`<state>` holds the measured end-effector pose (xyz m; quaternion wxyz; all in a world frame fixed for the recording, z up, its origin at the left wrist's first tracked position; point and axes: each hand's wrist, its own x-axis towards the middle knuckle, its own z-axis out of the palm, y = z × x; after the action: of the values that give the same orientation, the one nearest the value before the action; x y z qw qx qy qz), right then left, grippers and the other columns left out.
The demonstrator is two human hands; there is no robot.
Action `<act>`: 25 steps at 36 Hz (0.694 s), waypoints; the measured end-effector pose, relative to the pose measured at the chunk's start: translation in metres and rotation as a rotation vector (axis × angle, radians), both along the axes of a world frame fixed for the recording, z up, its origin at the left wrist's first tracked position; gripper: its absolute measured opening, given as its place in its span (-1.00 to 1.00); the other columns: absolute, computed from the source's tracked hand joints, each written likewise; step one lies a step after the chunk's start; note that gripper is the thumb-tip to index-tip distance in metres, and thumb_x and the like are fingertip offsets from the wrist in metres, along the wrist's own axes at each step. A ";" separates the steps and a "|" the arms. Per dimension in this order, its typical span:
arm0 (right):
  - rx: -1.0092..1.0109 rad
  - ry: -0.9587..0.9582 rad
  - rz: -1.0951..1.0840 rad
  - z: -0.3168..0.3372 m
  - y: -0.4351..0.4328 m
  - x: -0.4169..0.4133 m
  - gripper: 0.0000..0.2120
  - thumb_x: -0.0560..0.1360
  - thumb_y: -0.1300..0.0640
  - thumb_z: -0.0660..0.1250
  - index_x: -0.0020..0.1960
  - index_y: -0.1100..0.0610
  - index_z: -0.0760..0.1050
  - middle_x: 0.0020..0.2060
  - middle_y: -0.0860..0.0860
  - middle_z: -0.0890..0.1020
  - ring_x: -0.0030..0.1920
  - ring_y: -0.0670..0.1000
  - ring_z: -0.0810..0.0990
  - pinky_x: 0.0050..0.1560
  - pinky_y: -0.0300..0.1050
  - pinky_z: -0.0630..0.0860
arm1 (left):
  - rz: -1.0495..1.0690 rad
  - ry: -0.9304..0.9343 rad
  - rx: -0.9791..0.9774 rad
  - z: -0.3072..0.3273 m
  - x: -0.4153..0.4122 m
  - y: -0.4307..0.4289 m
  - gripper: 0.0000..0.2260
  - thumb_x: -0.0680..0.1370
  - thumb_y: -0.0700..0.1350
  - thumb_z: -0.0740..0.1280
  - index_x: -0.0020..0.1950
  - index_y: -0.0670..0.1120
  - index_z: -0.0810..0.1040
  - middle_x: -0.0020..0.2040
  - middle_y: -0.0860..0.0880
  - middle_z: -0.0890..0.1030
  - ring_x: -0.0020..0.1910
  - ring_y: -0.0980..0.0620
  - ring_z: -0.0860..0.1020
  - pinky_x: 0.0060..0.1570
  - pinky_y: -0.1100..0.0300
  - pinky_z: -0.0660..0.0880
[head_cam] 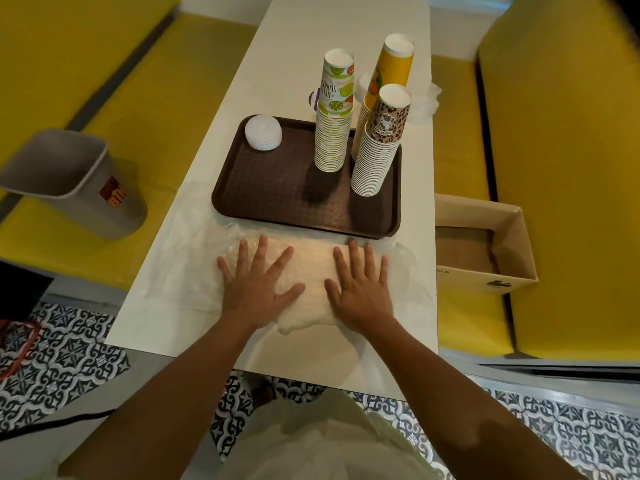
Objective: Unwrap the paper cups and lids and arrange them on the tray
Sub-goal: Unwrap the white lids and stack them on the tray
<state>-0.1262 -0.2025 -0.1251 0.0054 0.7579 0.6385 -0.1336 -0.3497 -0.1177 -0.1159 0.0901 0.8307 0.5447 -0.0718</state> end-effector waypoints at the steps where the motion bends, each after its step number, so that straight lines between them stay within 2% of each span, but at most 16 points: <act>1: -0.002 -0.003 -0.013 0.000 -0.003 0.005 -0.31 0.68 -0.37 -0.25 0.68 -0.11 -0.37 0.67 0.01 -0.37 0.65 0.16 -0.41 0.61 0.30 -0.35 | -0.002 0.003 0.000 0.000 0.000 0.000 -0.22 0.48 0.61 -0.20 0.64 0.35 -0.24 0.70 -0.02 -0.26 0.66 -0.26 -0.24 0.49 -0.50 -0.19; 7: 0.000 0.023 -0.064 0.004 -0.015 0.022 -0.32 0.70 -0.31 -0.22 0.70 -0.04 -0.31 0.67 0.06 -0.33 0.66 0.12 -0.37 0.65 0.15 -0.31 | -0.017 0.024 0.009 0.001 -0.001 0.001 -0.23 0.49 0.60 -0.22 0.64 0.34 -0.23 0.70 -0.04 -0.26 0.66 -0.27 -0.22 0.48 -0.51 -0.16; 16: 0.008 -0.098 -0.156 0.000 -0.033 0.046 -0.31 0.68 -0.33 -0.25 0.72 -0.05 -0.21 0.70 0.09 -0.20 0.68 0.15 -0.28 0.60 0.35 -0.34 | -0.029 0.017 0.022 -0.002 -0.001 0.002 -0.23 0.49 0.60 -0.23 0.65 0.34 -0.18 0.71 -0.05 -0.20 0.67 -0.29 -0.17 0.48 -0.52 -0.14; 25: -0.010 -0.069 -0.166 -0.003 -0.041 0.060 -0.33 0.67 -0.33 -0.31 0.70 -0.08 -0.29 0.68 0.00 -0.33 0.66 0.14 -0.38 0.60 0.38 -0.29 | -0.033 0.027 0.005 -0.001 -0.001 0.001 -0.22 0.47 0.61 -0.27 0.64 0.34 -0.22 0.71 -0.04 -0.23 0.67 -0.28 -0.19 0.48 -0.52 -0.14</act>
<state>-0.0661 -0.2432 -0.1285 0.0202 0.8122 0.5725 -0.1103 -0.3503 -0.1163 -0.1169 0.0793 0.8387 0.5324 -0.0829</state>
